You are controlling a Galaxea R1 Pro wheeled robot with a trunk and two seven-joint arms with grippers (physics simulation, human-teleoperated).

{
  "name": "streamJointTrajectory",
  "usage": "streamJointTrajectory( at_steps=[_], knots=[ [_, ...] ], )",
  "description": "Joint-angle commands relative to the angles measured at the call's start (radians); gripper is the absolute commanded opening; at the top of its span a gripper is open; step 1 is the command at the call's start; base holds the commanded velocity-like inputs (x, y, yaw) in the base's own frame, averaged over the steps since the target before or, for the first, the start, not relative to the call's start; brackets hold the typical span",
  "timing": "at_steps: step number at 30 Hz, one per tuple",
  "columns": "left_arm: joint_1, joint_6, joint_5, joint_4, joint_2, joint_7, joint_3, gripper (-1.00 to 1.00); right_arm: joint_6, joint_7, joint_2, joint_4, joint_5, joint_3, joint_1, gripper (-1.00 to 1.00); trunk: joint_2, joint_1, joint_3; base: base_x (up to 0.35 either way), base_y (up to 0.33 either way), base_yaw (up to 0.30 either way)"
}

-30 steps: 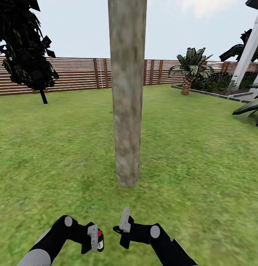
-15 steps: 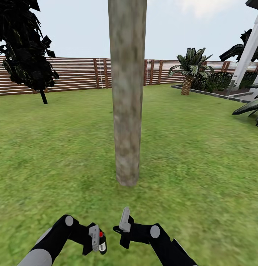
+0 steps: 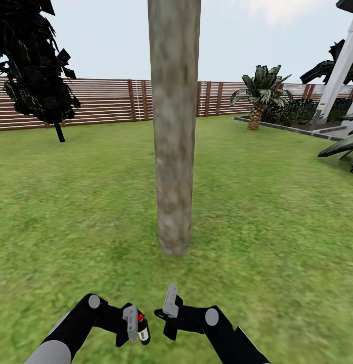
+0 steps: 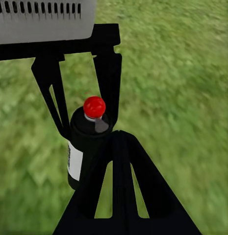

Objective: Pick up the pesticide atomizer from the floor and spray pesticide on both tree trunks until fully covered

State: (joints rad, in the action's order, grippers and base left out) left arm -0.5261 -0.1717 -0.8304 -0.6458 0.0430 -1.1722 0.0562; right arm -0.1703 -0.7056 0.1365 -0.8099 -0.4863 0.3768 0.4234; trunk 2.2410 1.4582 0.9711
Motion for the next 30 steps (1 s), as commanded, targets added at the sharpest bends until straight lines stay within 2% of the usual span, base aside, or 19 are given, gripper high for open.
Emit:
streamJointTrajectory(
  at_steps=[1,3,7,11,17,22,30],
  knots=[
    [0.000,0.000,0.000,0.000,0.000,0.000,0.000,-1.00,0.000,0.000,0.000,0.000,0.000,0.000,0.000,-1.00,0.000,0.000,0.000,0.000,0.000,0.000],
    [0.000,0.000,0.002,0.000,0.000,0.000,0.000,-1.00,0.000,0.000,0.000,0.000,0.000,0.000,0.000,-1.00,0.000,0.000,0.000,0.000,0.000,0.000],
    [0.000,-0.007,0.050,0.000,0.001,-0.002,-0.002,-1.00,0.000,0.000,0.000,0.000,0.000,0.000,0.000,-1.00,0.000,0.000,0.000,0.000,0.000,0.000],
    [-0.002,-0.009,0.070,-0.001,0.000,-0.003,-0.002,-1.00,0.000,0.000,0.000,0.000,0.000,0.000,0.000,-1.00,0.000,0.000,0.000,0.000,0.000,0.000],
    [-0.006,-0.009,0.074,-0.011,0.000,-0.005,-0.002,-1.00,0.000,0.000,0.000,0.000,0.000,-0.001,0.000,-1.00,0.000,0.000,0.000,0.000,0.000,0.000],
    [-0.006,-0.010,0.075,-0.015,-0.002,-0.039,-0.002,-1.00,0.000,0.000,0.000,0.001,-0.001,-0.001,0.000,-1.00,0.000,0.000,0.000,0.000,0.000,0.000],
    [-0.010,-0.030,0.076,-0.015,-0.012,-0.055,-0.002,-1.00,0.000,0.000,0.000,0.002,-0.002,-0.001,0.000,-1.00,0.000,0.000,0.000,0.000,0.000,0.000]
  ],
)
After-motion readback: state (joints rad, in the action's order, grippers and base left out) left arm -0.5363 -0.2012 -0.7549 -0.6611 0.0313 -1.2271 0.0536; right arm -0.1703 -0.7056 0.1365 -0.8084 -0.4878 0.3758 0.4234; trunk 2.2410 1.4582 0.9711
